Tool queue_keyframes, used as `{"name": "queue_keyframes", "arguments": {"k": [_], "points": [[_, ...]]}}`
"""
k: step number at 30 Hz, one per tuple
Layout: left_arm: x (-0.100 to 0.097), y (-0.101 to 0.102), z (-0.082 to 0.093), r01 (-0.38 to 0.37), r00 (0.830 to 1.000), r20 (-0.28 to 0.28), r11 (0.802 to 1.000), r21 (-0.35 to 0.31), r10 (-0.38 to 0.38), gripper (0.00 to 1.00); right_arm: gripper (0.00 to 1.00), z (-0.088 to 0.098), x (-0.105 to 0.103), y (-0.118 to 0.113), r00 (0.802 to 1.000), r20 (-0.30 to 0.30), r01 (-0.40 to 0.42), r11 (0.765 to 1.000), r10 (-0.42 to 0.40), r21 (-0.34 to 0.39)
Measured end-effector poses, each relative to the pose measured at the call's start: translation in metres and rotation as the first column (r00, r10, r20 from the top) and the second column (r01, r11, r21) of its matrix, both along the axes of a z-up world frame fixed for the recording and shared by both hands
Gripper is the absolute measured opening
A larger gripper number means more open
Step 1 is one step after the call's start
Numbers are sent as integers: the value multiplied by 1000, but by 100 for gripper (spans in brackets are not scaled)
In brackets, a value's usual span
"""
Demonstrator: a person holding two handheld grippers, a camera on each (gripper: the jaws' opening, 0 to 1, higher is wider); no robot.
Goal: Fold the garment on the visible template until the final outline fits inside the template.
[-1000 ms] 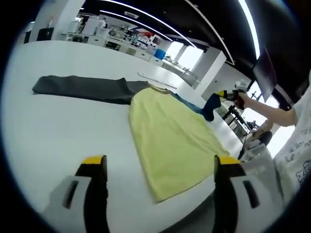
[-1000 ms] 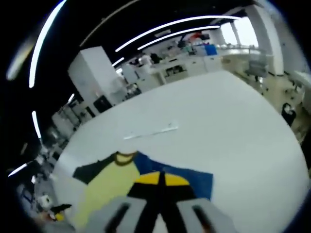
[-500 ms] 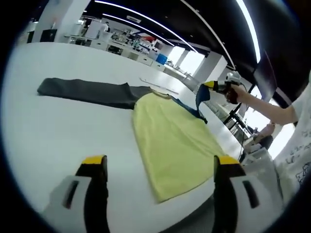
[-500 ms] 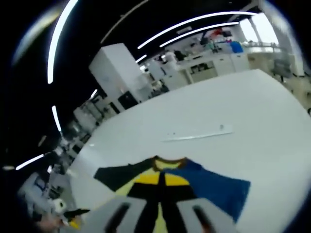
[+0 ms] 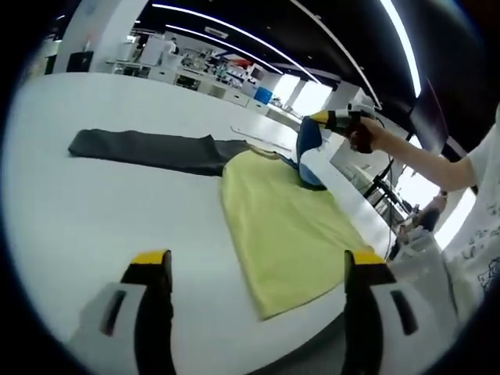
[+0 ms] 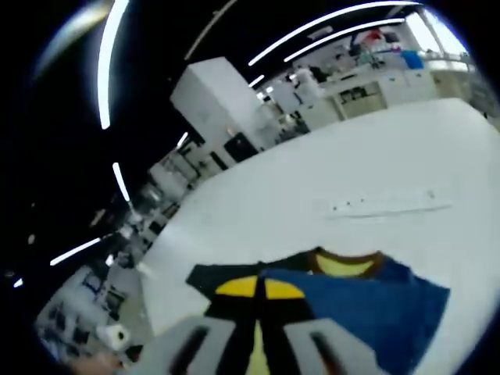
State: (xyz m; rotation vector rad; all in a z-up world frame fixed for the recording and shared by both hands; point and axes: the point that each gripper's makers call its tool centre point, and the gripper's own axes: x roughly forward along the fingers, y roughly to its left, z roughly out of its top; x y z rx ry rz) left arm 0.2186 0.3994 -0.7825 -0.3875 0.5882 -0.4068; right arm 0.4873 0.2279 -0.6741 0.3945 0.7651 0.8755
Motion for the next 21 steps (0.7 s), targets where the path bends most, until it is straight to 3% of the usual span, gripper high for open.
{"name": "queue_keyframes", "arguments": {"k": [10, 18, 21], "points": [[1, 4, -2, 42, 999, 18, 998, 57, -43, 93, 0, -7, -13, 57, 992, -31, -124, 992, 124, -2], [-2, 10, -11, 31, 1000, 1, 998, 48, -31, 92, 0, -30, -14, 80, 987, -51, -155, 987, 154, -28], [-4, 9, -14, 28, 1000, -10, 999, 43, -28, 91, 0, -49, -9, 86, 987, -69, -149, 988, 145, -51]]}}
